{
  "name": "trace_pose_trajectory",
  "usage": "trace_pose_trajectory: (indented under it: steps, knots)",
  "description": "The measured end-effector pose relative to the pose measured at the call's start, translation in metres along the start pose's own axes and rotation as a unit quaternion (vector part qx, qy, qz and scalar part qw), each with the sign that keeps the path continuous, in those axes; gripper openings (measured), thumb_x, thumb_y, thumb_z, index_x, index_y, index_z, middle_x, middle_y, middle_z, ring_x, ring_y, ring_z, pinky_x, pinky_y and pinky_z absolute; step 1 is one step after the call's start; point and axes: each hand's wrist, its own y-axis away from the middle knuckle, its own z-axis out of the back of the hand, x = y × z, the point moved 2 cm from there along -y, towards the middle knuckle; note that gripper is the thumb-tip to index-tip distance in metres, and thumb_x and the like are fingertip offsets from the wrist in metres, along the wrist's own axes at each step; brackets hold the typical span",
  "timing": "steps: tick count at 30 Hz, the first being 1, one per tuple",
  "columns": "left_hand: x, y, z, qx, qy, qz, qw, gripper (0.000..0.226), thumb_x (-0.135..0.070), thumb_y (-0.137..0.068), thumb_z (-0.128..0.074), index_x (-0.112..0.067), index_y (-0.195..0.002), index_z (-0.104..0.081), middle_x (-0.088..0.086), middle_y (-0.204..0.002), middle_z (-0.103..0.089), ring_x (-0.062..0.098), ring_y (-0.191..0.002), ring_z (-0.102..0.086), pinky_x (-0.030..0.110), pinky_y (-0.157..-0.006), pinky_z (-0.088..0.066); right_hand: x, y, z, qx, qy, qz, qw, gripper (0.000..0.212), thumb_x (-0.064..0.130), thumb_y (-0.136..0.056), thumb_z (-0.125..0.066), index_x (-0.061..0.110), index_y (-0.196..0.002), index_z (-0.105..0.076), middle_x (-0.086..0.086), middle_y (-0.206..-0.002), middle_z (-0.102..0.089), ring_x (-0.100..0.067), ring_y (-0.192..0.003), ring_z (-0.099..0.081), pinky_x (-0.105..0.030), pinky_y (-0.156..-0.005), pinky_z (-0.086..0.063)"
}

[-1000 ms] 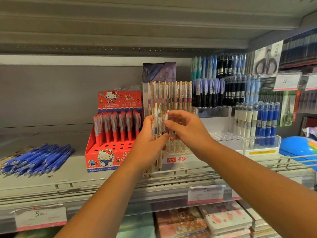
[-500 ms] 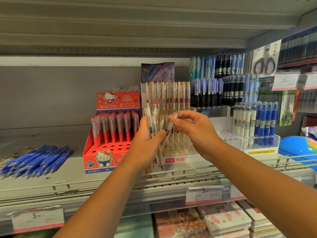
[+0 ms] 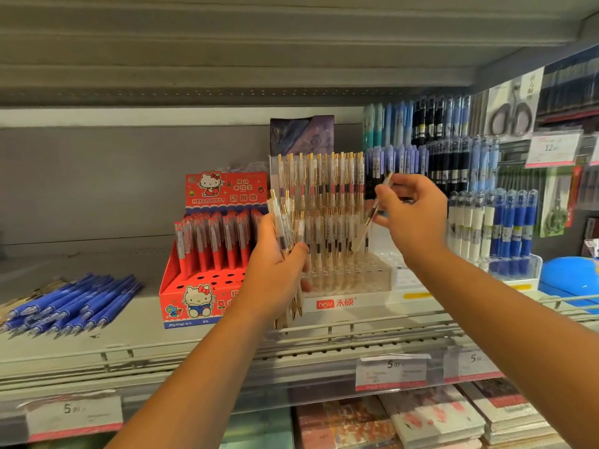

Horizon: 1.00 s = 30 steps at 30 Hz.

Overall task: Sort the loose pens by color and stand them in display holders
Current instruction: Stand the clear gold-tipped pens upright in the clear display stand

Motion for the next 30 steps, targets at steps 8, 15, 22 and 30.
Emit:
trace_pose_trajectory:
  steps: [8, 15, 22, 30]
  knots:
    - [-0.001, 0.002, -0.001, 0.011, 0.01, 0.007, 1.0, 0.043, -0.009, -0.098, -0.052, -0.05, -0.114, -0.047, -0.021, -0.086, -0.063, 0.004, -0.066, -0.062, 0.032, -0.056, -0.059, -0.028, -0.006, 0.009, -0.009, 0.067, 0.059, 0.996, 0.014, 0.015, -0.092, -0.068, 0.019, -0.103, -0.06, 0.014, -0.089, -0.062, 0.0, -0.079, -0.066, -0.02, -0.057, -0.058]
    - [-0.003, 0.003, -0.004, 0.008, 0.015, 0.016, 1.0, 0.049, -0.007, -0.097, -0.053, -0.056, -0.103, -0.048, -0.011, -0.087, -0.062, 0.007, -0.064, -0.06, 0.032, -0.053, -0.058, -0.031, -0.005, 0.007, 0.024, 0.048, 0.073, 0.996, 0.013, 0.012, -0.091, -0.068, 0.014, -0.103, -0.062, 0.003, -0.094, -0.068, -0.004, -0.085, -0.069, -0.018, -0.061, -0.058]
    - [-0.003, 0.003, -0.003, 0.0, 0.013, 0.021, 1.0, 0.042, -0.007, -0.098, -0.053, -0.046, -0.112, -0.048, -0.001, -0.095, -0.062, 0.009, -0.066, -0.062, 0.032, -0.054, -0.057, -0.035, -0.003, 0.006, 0.068, 0.076, 0.09, 0.991, 0.017, 0.01, -0.089, -0.07, 0.023, -0.096, -0.062, 0.008, -0.088, -0.067, -0.002, -0.08, -0.068, -0.019, -0.06, -0.058]
    - [-0.005, 0.004, -0.003, -0.005, 0.009, 0.018, 1.0, 0.044, -0.009, -0.097, -0.056, -0.05, -0.109, -0.047, -0.004, -0.092, -0.063, 0.009, -0.067, -0.063, 0.033, -0.055, -0.058, -0.051, -0.003, -0.005, 0.154, 0.21, 0.056, 0.964, 0.023, 0.019, -0.086, -0.073, 0.015, -0.107, -0.066, 0.006, -0.087, -0.066, -0.014, -0.082, -0.067, -0.034, -0.071, -0.062]
